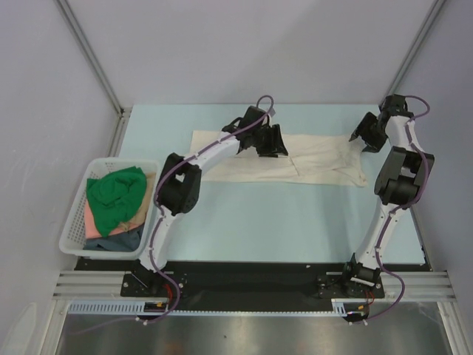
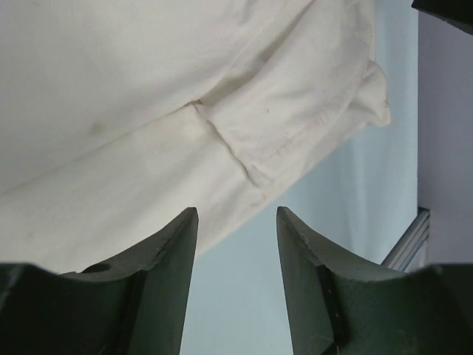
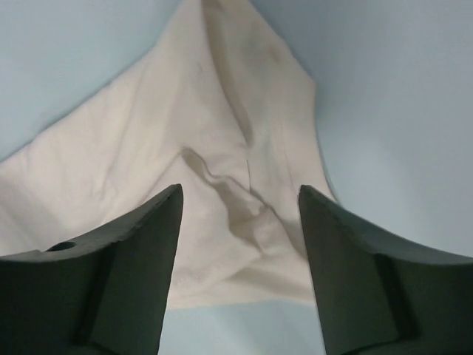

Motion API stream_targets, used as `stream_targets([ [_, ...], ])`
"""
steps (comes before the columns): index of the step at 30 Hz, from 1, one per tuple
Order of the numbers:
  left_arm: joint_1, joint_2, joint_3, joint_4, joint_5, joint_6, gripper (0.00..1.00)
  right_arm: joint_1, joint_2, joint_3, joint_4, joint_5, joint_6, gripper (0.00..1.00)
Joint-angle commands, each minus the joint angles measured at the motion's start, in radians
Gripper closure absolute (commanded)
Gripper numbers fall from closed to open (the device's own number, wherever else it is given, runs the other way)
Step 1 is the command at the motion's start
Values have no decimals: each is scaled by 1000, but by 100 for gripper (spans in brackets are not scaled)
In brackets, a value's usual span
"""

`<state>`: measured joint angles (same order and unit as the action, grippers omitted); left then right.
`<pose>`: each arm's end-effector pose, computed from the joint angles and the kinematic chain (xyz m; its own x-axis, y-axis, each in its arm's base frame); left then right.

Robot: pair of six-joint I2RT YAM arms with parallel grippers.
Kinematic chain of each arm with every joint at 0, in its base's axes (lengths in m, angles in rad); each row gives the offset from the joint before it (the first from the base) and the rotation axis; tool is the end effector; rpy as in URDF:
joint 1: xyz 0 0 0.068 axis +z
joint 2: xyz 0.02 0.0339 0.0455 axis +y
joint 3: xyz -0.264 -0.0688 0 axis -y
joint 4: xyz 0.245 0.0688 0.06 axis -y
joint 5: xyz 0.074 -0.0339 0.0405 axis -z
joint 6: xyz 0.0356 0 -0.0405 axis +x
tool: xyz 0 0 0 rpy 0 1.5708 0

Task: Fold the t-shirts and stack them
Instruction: Fold the tshirt

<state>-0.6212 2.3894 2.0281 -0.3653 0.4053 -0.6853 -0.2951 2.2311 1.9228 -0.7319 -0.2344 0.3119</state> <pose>0.4333 -0.3274 0.1925 -0.9084 -0.0651 -0.4129 0.2577 0.6905 -0.6759 0.4698 -0.1342 0.2111 -0.7331 0.5348 -0.4202 0.4154 0.8413 0.3459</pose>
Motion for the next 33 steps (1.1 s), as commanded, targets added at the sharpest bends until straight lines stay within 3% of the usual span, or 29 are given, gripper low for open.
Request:
stream_targets([
  [1, 26, -252, -46, -168, -111, 255, 47, -12, -134, -33, -138, 184, 51, 29],
  [5, 83, -439, -234, -268, -215, 345, 45, -32, -340, -258, -63, 107, 156, 25],
  [9, 213, -622, -527, -218, -218, 308, 41, -30, -518, -549, 99, -41, 280, 22],
  [12, 248, -693, -661, -198, -230, 320, 40, -16, -634, -720, 173, -36, 297, 21],
  [17, 270, -714, -709, -222, -318, 329, 43, -62, -688, -827, 170, -31, 280, 21],
  [22, 285, -638, -706, -280, -393, 325, 41, -88, -654, -912, 244, -74, 306, 21],
  [29, 330, -671, -837, -150, -379, 207, 51, -90, -581, -956, 374, -115, 337, 24],
  [33, 347, -676, -879, -89, -402, 132, 42, -90, -561, -946, 387, -105, 322, 24],
])
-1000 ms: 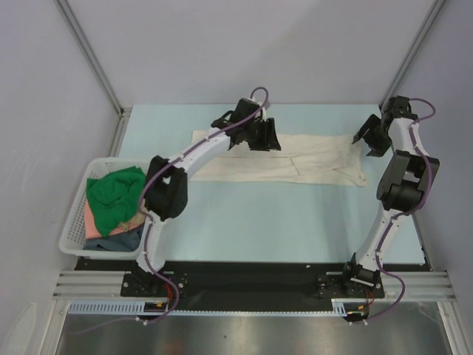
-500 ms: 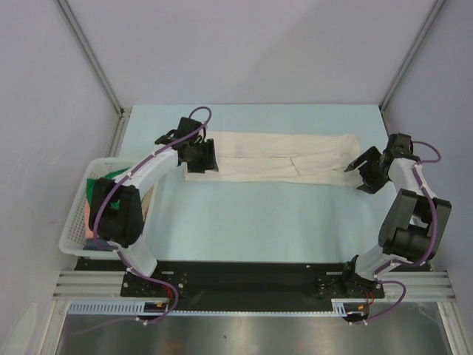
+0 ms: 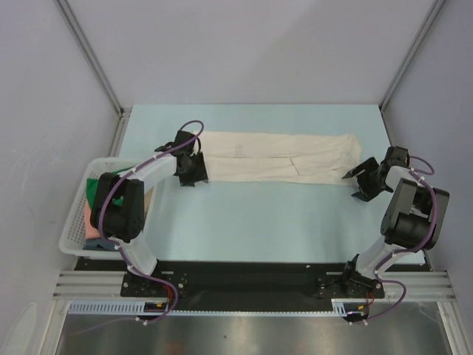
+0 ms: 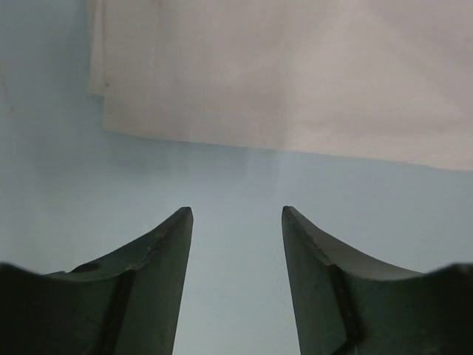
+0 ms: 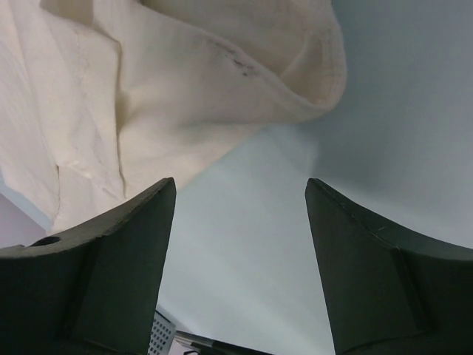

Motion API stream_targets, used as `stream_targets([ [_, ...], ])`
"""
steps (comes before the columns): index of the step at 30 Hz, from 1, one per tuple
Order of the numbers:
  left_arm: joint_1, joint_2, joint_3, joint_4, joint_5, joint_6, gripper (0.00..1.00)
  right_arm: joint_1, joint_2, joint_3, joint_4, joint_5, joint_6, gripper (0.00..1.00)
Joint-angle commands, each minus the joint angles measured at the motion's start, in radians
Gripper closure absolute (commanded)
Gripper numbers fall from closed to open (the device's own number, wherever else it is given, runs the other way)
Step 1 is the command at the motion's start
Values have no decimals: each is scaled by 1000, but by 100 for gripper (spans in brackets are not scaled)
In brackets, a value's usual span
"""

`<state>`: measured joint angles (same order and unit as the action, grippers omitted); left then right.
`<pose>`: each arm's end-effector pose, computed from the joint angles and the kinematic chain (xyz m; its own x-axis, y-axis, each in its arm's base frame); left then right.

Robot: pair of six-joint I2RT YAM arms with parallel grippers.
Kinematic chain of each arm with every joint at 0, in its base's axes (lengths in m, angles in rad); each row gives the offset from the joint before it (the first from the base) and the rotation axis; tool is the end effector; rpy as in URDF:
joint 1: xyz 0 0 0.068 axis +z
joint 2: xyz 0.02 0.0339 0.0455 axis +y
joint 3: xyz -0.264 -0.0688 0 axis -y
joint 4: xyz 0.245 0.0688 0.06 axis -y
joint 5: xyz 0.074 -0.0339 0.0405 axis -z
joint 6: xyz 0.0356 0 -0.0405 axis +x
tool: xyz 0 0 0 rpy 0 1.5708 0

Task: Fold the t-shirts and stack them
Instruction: Fold the tshirt

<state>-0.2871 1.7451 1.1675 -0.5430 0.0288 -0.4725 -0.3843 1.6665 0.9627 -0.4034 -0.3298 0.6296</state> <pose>0.3368 -0.1005 0.1913 -0.9032 -0.2077 -0.3757 -0.1303 0.9665 -0.2211 0.3000 -0.1089 0.1672 -0.5404 0.8195 -0.1909 0.6664 0.5554 0.4974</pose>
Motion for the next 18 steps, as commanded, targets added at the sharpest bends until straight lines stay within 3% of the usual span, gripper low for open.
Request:
stream_targets([
  [1, 14, -32, -22, 92, -67, -95, 41, -2, 3, 14, 57, -9, 4, 24],
  [6, 35, 4, 0, 84, -118, -86, 41, -5, -14, -13, 32, 21, -30, 23],
  [14, 65, -97, -68, 130, -37, -75, 42, -11, 19, -53, 188, 24, 10, 26],
  [17, 65, -124, -80, 124, -4, -78, 44, -13, 48, -61, 250, 31, 21, 34],
  [18, 65, -133, -86, 127, 0, -75, 44, -14, 58, -59, 265, 32, 24, 42],
])
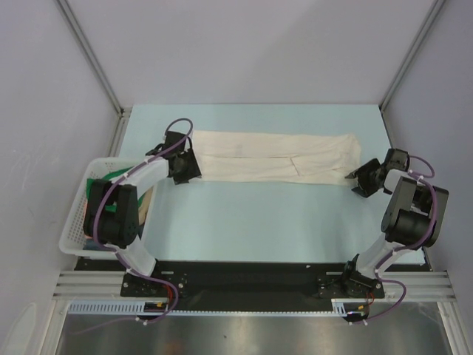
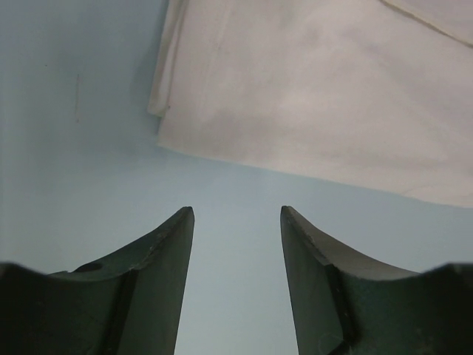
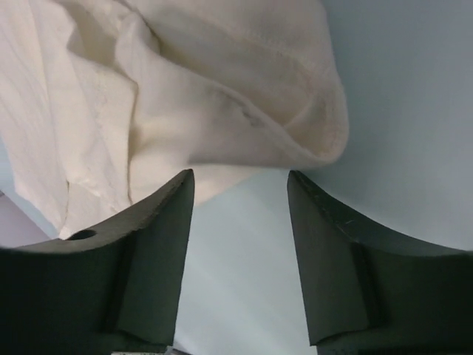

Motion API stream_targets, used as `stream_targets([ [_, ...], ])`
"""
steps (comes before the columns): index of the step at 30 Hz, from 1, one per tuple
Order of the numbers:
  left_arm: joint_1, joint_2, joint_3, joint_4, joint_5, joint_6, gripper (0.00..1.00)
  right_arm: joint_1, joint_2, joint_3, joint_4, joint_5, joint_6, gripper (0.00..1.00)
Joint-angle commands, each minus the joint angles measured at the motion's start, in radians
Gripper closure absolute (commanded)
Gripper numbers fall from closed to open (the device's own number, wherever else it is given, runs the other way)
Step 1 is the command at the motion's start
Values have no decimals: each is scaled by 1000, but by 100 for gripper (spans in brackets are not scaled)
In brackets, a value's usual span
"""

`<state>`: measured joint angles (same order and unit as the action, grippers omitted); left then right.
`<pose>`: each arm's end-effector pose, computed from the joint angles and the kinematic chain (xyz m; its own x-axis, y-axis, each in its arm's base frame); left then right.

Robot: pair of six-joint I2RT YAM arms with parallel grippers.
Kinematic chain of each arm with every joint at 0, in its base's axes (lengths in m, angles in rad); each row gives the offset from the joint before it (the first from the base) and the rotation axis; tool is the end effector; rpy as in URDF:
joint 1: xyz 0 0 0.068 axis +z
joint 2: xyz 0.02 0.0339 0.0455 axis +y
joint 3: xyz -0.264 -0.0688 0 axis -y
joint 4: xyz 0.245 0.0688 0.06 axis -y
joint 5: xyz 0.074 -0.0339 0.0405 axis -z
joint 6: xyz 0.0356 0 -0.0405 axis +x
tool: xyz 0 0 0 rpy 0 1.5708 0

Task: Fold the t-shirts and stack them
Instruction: Fold the tshirt

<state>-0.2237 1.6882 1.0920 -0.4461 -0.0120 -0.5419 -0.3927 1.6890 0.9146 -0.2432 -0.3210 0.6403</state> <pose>0.3342 -0.0756 0.1931 -0.8328 -0.3394 -0.4373 -0.2493 0.9353 -0.2512 0.3044 -0.1139 0.1555 -0.5049 0.8228 -0.2609 0.6380 0.5594 0.5292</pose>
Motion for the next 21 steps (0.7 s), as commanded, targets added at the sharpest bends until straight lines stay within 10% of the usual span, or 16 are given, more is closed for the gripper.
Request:
stream_targets([
  [1, 1, -82, -18, 30, 44, 0, 44, -8, 47, -8, 122, 23, 18, 44],
  [6, -2, -101, -9, 0, 30, 34, 34, -8, 159, 56, 203, 46, 1, 86],
  [9, -20, -108, 9, -37, 24, 69, 32, -8, 260, 183, 200, 63, -33, 90],
  [18, -111, -121, 84, -131, 40, 115, 32, 25, 615, 811, 108, 96, -71, 85],
  [21, -105, -91, 155, -148, 119, 109, 25, 40, 760, 1087, -9, 71, -109, 60],
])
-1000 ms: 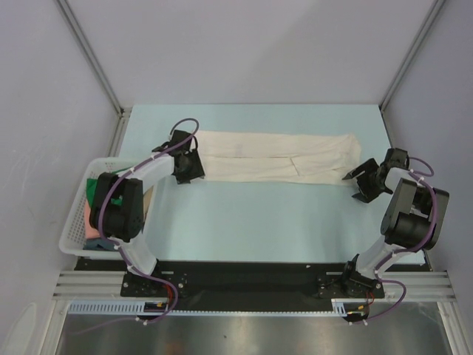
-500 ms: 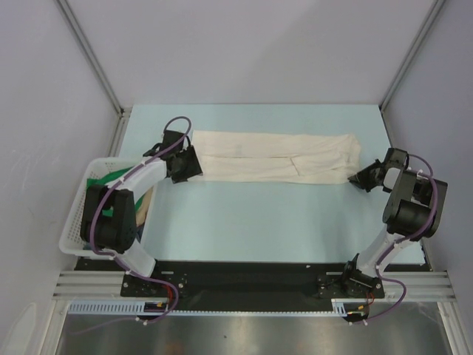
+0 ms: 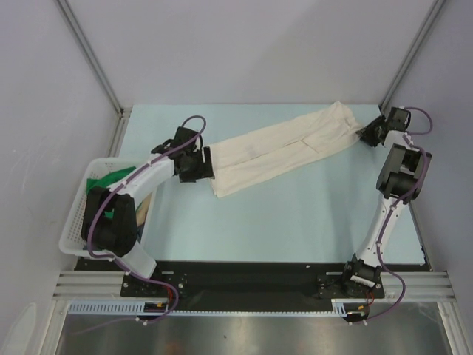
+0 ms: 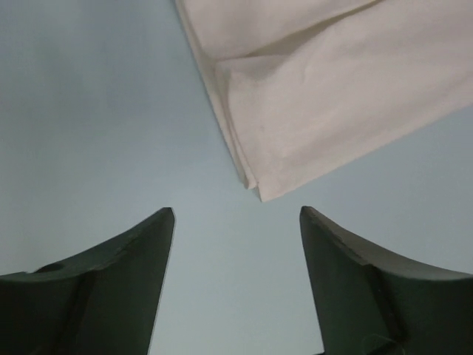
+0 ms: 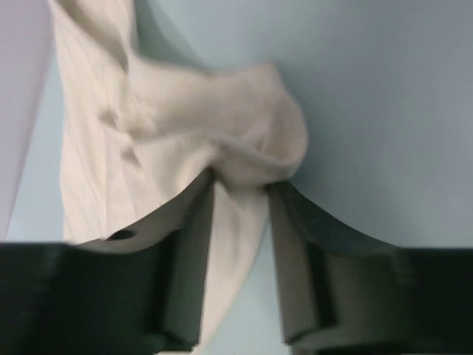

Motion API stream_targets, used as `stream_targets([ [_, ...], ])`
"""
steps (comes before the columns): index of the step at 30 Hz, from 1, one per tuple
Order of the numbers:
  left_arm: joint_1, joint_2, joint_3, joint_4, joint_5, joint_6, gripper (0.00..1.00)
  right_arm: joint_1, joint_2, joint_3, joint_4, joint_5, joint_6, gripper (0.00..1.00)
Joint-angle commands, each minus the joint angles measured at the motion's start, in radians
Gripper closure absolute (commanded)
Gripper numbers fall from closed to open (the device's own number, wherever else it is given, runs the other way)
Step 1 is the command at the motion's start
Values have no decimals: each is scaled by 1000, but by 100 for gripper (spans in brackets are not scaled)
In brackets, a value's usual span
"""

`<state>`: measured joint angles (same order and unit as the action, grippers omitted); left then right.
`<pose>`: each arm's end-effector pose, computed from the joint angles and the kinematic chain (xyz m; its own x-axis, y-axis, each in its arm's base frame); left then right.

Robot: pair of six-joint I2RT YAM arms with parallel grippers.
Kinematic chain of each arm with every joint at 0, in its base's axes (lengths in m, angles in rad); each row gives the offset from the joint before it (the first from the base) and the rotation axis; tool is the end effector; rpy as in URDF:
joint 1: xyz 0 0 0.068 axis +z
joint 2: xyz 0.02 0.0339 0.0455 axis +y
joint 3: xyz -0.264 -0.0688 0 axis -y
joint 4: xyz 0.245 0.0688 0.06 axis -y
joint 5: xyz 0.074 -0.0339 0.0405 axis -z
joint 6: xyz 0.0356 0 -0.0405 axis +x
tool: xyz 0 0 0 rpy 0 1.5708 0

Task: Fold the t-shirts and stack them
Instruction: Fold the tshirt

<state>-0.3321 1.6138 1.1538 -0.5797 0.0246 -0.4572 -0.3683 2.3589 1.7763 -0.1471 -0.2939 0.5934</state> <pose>0.3145 -0.1094 0.2278 -0.8805 -0.1632 -0.4451 -0.0568 0.9685 -0.2426 0.4938 -0.1795 0.1429 -0.4356 0.7418 -0.5100 0.4665 0.6705 0.5769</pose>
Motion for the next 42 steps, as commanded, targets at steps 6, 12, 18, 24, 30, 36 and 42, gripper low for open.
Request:
stream_targets([
  [6, 61, 179, 374, -12, 235, 50, 17, 58, 50, 436, -480, 182, -156, 31],
  [12, 62, 295, 590, -69, 250, 59, 20, 92, -376, 47, -591, 226, -122, 21],
  [18, 31, 149, 425, 3, 265, 8, 20, 276, -751, -548, -438, 52, 29, 21],
  [24, 28, 6, 235, 50, 255, 15, 21, 731, -856, -735, -177, -45, 187, 28],
  [30, 28, -109, 187, 35, 224, 51, 22, 914, -736, -798, 128, -33, 460, 44],
  [36, 30, -189, 158, 1, 233, 40, 23, 1031, -586, -755, 253, 56, 660, 45],
  [42, 30, -288, 104, -41, 218, 35, 23, 1146, -454, -698, 284, 177, 795, 46],
])
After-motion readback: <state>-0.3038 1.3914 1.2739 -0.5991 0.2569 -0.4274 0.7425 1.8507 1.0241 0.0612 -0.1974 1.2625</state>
